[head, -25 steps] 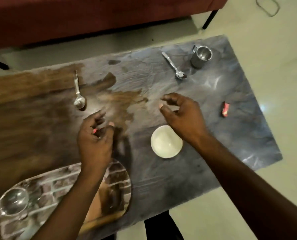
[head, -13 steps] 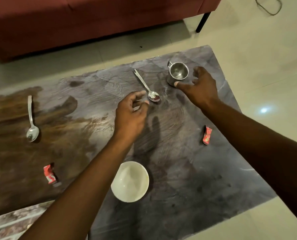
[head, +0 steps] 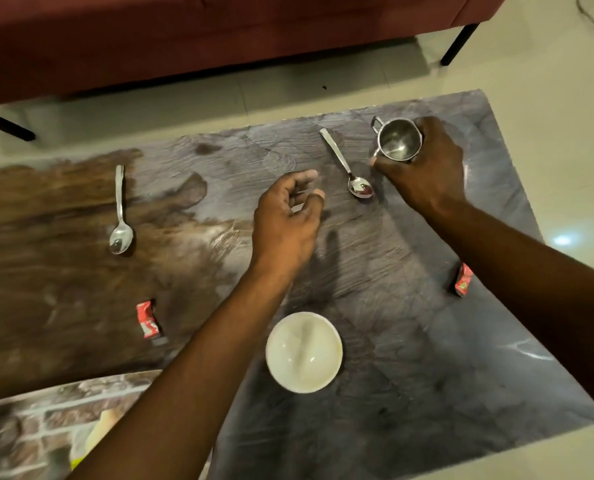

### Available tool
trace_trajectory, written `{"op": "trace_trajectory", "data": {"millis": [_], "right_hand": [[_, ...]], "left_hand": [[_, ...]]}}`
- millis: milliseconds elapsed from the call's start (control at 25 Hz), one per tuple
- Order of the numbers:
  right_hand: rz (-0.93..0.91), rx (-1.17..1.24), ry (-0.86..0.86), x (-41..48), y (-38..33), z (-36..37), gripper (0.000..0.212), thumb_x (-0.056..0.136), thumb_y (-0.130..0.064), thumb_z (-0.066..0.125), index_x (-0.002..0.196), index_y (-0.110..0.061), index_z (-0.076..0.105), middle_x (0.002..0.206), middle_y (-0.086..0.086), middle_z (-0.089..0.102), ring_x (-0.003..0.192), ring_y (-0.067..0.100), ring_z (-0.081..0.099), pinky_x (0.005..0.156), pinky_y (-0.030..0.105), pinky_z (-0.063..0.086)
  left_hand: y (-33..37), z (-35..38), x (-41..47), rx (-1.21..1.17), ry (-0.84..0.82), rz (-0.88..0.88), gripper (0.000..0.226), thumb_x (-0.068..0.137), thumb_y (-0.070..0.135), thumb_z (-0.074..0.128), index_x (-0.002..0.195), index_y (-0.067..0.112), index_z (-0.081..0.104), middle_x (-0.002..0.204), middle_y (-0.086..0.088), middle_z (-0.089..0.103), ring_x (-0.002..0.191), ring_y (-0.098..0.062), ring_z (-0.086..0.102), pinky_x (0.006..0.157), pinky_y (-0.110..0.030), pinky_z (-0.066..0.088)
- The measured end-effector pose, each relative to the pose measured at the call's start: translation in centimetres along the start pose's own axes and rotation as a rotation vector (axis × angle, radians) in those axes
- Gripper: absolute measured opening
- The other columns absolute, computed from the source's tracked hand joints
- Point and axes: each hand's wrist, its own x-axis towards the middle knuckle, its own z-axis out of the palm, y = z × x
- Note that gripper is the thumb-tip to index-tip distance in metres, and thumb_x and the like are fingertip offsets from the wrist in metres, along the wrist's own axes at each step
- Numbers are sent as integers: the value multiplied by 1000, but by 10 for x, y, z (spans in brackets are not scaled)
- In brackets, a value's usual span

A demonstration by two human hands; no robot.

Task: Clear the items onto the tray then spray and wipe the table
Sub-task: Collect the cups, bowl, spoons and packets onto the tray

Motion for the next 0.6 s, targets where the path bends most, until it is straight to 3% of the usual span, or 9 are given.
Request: {"op": "trace_trajectory", "data": {"millis": [160,320,480,600], "right_hand": [[-150,91,-77,-77,-59,13,73,73,-50,91,133,-28,58,114,-22,63,93,-8,64,78,1,44],[-278,147,-284,-177,-114,46,75,72,-44,94,137,-31,57,121,-25,65,104,-4,64,90,10,50],[-452,131,-642,-272,-155,88,72,75,-27,94,139,-29,60,132,-15,68,117,4,65,100,31,56],[-586,72,-879,-331,-178,131,74,76,-19,93,143,-22,61,137,-2,69,124,13,65,104,32,54]], "left_hand": [[0,-58,-29,-13,64,9,31,104,15,67,135,15,70,125,7,74,109,0,69,98,-16,53],[-12,-137,-84,-30,130,23,40,107,15,64,146,14,63,122,23,66,104,14,66,95,-10,51],[-54,-216,-175,-81,216,-54,42,108,15,61,150,17,59,149,0,64,134,-3,62,112,-21,49],[-99,-268,-239,-72,320,-142,32,107,16,63,138,22,69,138,5,72,129,2,65,109,-16,50]]}}
